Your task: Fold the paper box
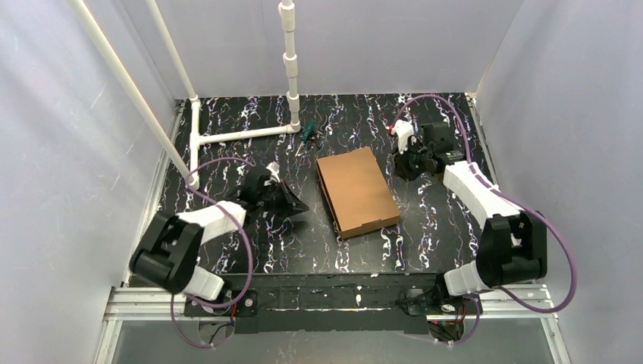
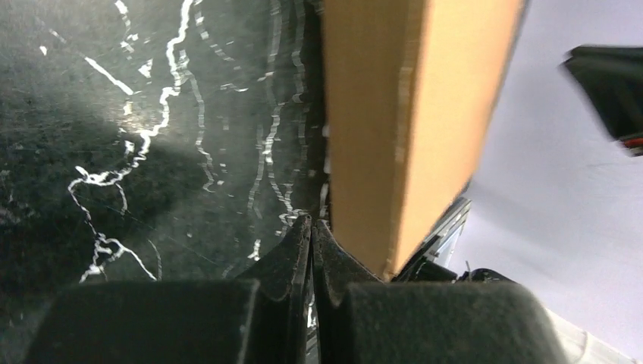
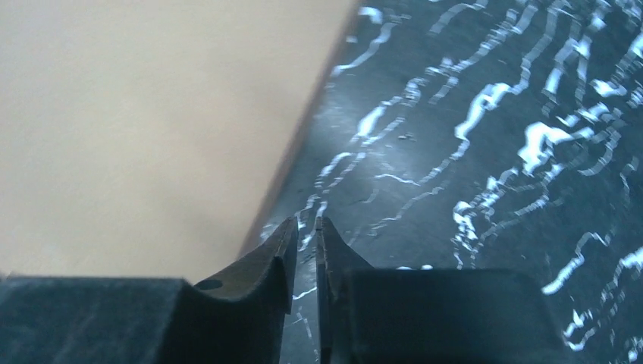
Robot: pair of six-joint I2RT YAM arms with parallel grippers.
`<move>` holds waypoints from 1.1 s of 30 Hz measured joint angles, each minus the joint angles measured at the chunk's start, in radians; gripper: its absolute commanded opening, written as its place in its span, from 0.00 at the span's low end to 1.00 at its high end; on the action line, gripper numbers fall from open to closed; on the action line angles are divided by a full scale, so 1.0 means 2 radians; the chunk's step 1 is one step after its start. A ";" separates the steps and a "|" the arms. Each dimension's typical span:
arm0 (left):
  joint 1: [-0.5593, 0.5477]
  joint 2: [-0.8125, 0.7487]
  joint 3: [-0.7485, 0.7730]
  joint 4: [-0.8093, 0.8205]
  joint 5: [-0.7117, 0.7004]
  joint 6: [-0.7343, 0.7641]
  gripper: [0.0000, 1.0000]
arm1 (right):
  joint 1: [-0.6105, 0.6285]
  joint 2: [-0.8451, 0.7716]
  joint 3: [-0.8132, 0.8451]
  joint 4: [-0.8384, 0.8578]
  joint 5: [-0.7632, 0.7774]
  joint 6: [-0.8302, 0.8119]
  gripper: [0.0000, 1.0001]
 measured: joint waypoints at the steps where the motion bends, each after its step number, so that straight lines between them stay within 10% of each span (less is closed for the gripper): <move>1: -0.002 0.025 0.007 -0.003 0.004 -0.002 0.00 | 0.000 0.011 0.006 0.011 0.023 0.019 0.20; 18: -0.069 0.200 0.162 -0.016 0.016 -0.003 0.00 | 0.015 0.131 -0.003 0.061 0.053 0.129 0.19; 33: -0.078 0.114 0.187 -0.103 -0.022 0.033 0.00 | 0.016 0.165 0.013 0.068 0.001 0.178 0.18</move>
